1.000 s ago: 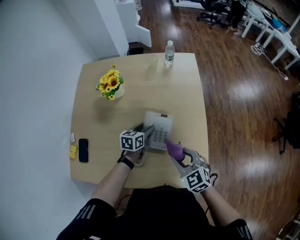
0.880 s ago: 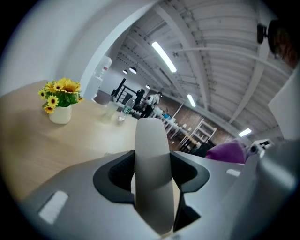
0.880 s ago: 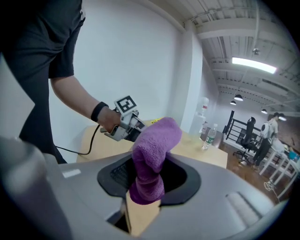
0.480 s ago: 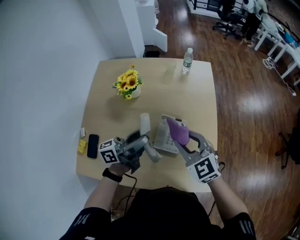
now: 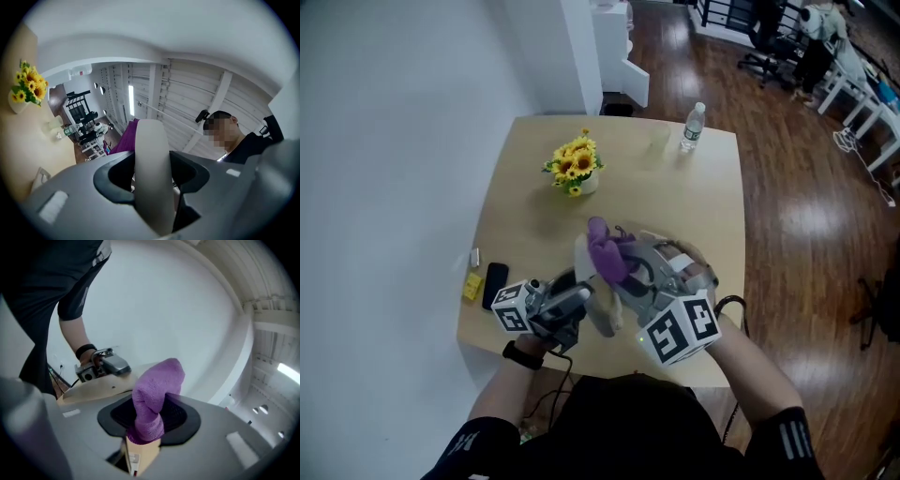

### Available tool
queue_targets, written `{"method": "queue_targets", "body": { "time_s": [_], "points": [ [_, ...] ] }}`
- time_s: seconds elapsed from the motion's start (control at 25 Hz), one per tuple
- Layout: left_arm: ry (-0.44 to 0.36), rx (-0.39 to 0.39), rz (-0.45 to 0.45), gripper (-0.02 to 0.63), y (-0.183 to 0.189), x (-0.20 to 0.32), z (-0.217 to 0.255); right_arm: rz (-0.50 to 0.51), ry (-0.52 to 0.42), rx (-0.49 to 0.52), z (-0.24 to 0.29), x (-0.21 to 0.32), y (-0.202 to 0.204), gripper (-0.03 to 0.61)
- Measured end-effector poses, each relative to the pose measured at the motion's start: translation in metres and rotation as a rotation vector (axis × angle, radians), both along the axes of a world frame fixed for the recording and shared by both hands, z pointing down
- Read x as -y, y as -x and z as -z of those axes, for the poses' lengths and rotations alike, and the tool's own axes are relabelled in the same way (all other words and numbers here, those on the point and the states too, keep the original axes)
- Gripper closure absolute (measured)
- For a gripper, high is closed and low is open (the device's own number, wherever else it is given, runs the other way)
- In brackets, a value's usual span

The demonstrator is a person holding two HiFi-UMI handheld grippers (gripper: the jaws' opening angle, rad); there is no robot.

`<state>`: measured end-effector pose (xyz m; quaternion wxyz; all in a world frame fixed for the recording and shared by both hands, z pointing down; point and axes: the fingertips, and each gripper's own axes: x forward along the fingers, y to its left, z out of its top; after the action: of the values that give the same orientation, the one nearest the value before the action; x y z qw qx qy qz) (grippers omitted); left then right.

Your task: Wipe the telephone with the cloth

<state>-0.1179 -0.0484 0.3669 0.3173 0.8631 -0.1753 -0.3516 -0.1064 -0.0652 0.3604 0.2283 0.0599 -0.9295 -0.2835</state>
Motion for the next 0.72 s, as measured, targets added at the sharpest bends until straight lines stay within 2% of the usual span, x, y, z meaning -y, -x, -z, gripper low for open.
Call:
{"method": "queue_targets", "body": {
  "time_s": [0.24, 0.32, 0.52, 0.72],
  "points": [
    [-0.003, 0.031, 0.009, 0.397, 0.012, -0.011, -0.004, 0.099, -0.017, -0.096, -0.021, -0.034, -0.005, 0.443],
    [-0.012, 0.034, 0.002, 0.397, 0.013, -0.011, -0.003, 0.084, -0.019, -0.099, -0.024, -0.034, -0.009, 0.443],
    [-0.03, 0.037, -0.034, 0.397, 0.005, -0.013, 0.001, -0.023, 0.024, -0.005, 0.005, -0.009, -0.001, 0.443],
    [-0.033, 0.016, -0.025, 0.397, 0.007, -0.012, 0.005, 0.034, 0.015, -0.058, -0.004, -0.029, -0.002, 0.443]
  ]
}}
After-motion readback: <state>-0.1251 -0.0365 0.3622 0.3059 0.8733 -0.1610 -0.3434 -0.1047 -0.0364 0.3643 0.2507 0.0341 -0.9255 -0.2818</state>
